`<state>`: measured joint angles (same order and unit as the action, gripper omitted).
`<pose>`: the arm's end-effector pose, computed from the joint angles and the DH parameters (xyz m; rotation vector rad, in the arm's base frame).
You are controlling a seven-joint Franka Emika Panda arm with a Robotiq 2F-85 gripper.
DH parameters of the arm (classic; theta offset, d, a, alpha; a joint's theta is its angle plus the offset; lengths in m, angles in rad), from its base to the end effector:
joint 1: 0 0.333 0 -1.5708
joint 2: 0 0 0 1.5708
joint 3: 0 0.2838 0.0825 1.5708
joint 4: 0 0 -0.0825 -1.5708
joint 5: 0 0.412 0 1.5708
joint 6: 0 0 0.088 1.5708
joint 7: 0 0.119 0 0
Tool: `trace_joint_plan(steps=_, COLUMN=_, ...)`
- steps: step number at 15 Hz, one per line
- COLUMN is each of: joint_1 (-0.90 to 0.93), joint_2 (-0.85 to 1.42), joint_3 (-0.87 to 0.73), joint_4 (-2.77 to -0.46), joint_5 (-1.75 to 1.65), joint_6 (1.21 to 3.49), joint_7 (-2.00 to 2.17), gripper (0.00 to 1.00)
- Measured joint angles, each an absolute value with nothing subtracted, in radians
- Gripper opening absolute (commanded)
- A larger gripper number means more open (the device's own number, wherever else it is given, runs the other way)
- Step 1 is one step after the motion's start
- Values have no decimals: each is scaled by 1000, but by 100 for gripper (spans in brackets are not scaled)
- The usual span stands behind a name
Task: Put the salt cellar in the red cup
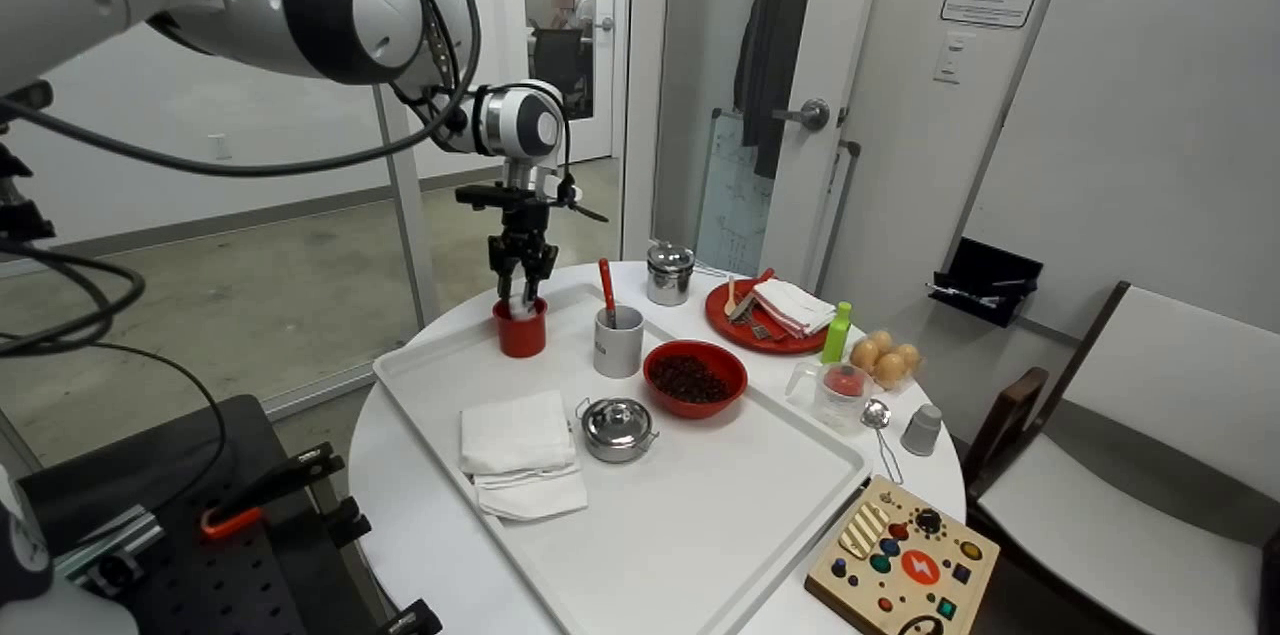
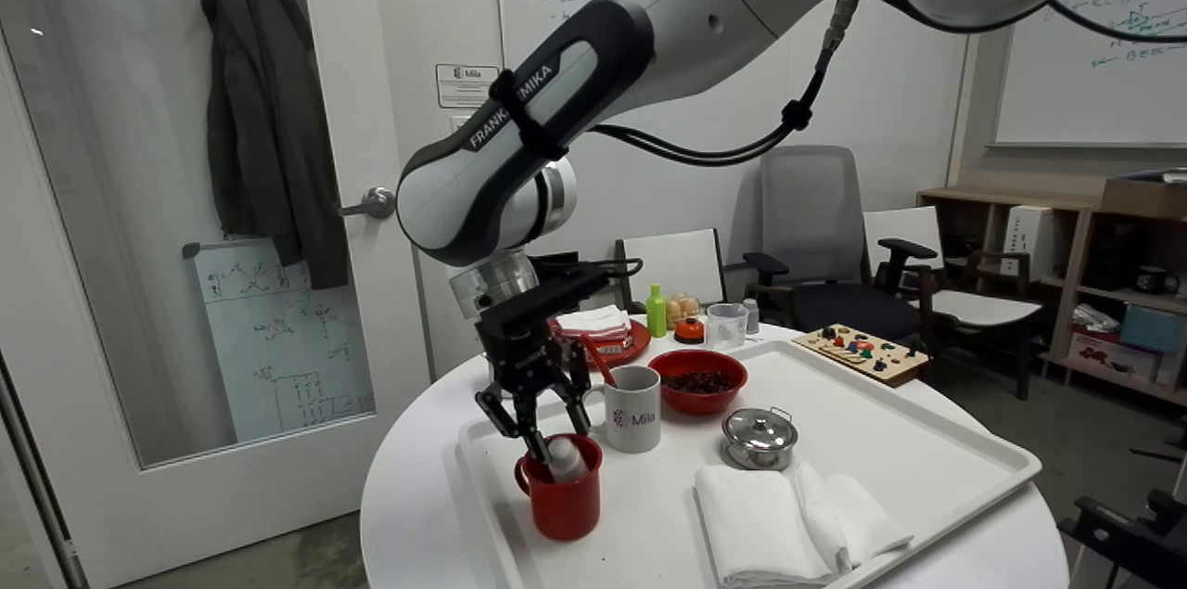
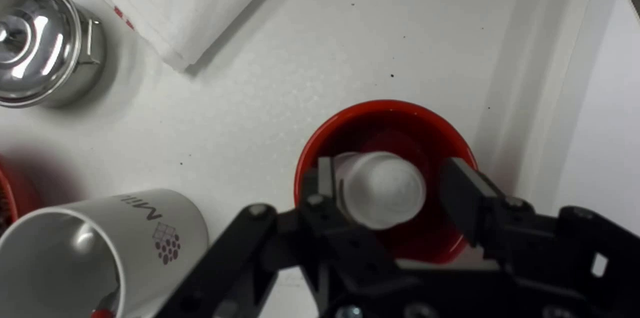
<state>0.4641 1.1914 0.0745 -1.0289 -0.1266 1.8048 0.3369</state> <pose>0.6178 0.3406 0.0348 2.8686 0.3234 -0.5239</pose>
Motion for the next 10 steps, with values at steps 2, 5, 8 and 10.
trace_joint_plan(steps=2, joint_1=464, joint_2=1205, joint_3=74, joint_4=-999, joint_5=-127, joint_6=1787, joint_7=335, gripper=100)
trace_joint_plan(steps=5, joint_1=465, joint_2=1208, joint_3=75, joint_4=-973, joint_5=-126, joint_6=1770, joint_7=335, gripper=100)
trace_joint_plan(steps=8, joint_1=463, joint_2=1200, joint_3=81, joint_4=-969, joint_5=-125, joint_6=1770, joint_7=335, gripper=100)
trace_joint_plan(steps=10, joint_1=460, joint_2=1189, joint_3=89, joint_4=-970, joint_5=-123, joint_6=1770, joint_7=335, gripper=100)
